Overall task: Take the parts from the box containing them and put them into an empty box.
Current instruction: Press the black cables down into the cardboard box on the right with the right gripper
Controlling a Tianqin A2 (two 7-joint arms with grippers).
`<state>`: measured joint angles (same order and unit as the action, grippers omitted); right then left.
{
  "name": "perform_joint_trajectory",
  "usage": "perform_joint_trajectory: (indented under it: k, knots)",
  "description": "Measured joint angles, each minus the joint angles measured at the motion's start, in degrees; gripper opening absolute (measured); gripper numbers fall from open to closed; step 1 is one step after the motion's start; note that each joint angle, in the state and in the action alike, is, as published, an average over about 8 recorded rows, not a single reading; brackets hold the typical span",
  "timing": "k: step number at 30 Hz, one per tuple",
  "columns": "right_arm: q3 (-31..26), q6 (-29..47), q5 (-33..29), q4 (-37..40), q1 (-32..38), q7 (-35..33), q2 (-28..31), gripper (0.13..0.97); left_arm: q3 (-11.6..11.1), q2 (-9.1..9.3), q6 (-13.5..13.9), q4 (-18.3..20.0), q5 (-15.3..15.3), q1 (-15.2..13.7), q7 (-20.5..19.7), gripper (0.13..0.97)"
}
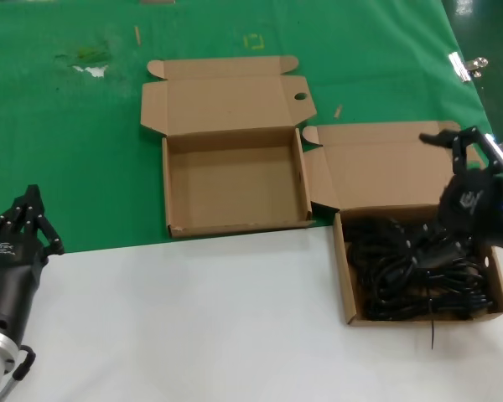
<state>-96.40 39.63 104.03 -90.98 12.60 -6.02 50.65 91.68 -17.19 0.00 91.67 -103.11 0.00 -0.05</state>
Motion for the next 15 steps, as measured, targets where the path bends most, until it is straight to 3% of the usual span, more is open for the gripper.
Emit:
perform_joint_trajectory:
  k: [8,15]
  knots:
    - [-2.28,12.74,0.83,1.44,4.35,-7.02,5.42,0.966,0.00,0.00,0.00,0.00,0.00,0.00,0.00,0.140]
    - [-5.69,24.04,1.30,6.08,10.45,-14.91,6.04,0.966,0.00,0.00,0.00,0.00,0.00,0.00,0.00,0.140]
